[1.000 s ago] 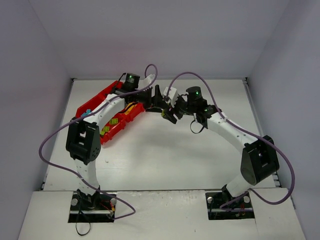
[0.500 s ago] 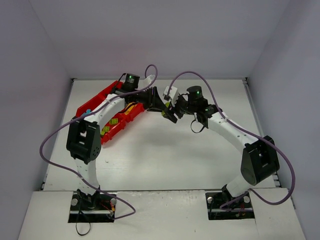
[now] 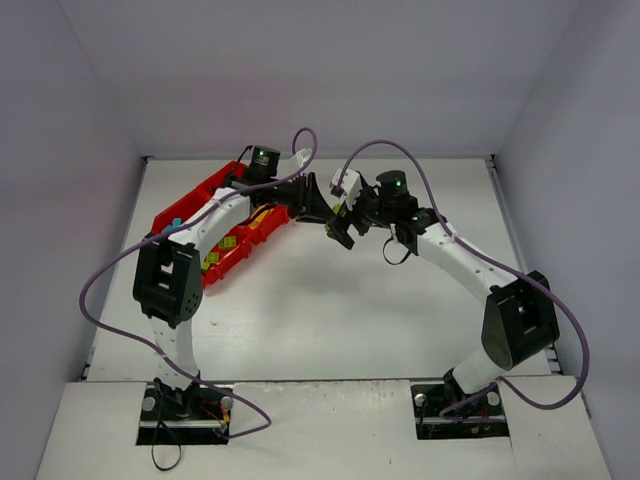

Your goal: Sort the legos into containers by color

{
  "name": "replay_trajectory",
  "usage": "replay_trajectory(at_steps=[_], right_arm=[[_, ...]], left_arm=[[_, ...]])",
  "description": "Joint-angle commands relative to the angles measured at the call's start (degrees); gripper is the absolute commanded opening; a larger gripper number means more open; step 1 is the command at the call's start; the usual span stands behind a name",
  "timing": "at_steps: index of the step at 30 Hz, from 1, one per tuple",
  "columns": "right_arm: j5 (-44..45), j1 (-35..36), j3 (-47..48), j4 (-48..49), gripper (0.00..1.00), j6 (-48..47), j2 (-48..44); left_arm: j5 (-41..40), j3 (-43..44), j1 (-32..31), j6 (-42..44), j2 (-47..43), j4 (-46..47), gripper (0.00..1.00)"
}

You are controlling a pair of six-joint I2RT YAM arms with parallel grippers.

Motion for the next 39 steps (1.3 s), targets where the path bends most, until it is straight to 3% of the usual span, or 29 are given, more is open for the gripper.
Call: replay_trajectory(at_steps=[1,7,12,24,39], right_arm=[[2.09,-0.51,1.39,2.62,1.0,2.28,-2.15],[2.19,-0.51,1.92,1.3,0.99,1.75,-1.63],[0.87,-0.51,1.13,1.21,0.88,-0.35,-2.33],[0.16,-0.42,2.1,-0.81,0.9,-3.26,-2.68],[-0.45,-0.16,4.03,-0.55,0.92,-2.56,-1.27]], left_arm=[[2.27,2.15,0.72,0.84,-2.26,2.19,0.12],[1.39,3.12,1.25,3.04,-2.17,-0.89,0.12],[0.42,4.52,1.69,5.15,-2.09,-3.87,0.12],[-1.51,9.7,2.04,10.25,0.37,-13.18,0.12],[-0.81,9.18,1.17,9.46,0.29,-12.58,0.12]])
